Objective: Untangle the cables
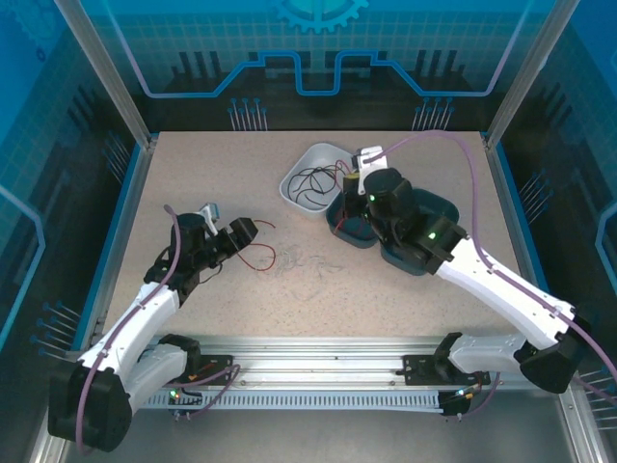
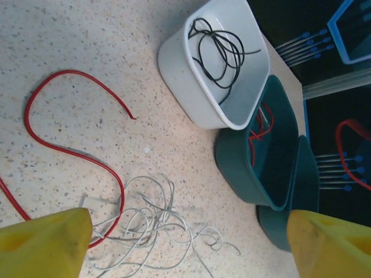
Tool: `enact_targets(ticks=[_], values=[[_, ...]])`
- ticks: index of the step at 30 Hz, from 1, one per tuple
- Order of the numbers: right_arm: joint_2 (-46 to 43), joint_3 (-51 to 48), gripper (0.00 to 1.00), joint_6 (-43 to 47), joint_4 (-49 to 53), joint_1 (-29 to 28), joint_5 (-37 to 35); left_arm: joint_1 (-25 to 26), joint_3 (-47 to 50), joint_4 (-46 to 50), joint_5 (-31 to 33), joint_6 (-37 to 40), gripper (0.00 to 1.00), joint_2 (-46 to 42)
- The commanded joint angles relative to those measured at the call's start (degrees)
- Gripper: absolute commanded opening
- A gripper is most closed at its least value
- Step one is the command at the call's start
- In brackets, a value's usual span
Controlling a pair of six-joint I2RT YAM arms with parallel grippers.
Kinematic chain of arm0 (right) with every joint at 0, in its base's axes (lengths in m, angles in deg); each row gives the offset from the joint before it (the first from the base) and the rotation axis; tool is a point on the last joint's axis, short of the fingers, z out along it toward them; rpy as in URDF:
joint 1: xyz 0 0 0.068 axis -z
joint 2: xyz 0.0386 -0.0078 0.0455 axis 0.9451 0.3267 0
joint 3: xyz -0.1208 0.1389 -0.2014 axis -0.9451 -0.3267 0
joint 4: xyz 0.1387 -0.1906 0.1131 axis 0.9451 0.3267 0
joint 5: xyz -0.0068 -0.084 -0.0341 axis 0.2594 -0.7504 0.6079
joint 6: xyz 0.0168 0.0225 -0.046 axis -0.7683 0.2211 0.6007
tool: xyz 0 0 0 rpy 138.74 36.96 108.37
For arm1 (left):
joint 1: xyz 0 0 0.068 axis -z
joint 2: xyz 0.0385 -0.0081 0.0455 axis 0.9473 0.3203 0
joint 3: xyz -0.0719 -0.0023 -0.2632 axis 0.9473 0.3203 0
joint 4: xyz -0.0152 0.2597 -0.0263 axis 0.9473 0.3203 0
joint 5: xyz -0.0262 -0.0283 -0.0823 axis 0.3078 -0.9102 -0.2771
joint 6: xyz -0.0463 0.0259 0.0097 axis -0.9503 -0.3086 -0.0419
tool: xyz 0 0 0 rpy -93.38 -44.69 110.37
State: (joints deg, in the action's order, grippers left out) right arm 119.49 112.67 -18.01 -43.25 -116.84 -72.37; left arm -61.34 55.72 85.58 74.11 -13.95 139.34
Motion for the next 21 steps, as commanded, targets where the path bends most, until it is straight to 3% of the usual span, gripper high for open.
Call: enact_targets(ticks=[1,9,21], values=[[0.7,7.3,0.0,2.0,8.1,2.0,-1.2,-0.2,-1.8,-1.0,-1.4,2.1,0.99,-1.2],[4.7,14.4,0.0,3.5,12.8,8.0,0.5,-0.2,-1.8,2.7,1.1,3.2,0.99,-2.9],[10.1,15.4,0.0,3.0,12.3,14.7,3.3,-0.2,-0.3,3.9,4.2,5.6,0.99,-7.4]])
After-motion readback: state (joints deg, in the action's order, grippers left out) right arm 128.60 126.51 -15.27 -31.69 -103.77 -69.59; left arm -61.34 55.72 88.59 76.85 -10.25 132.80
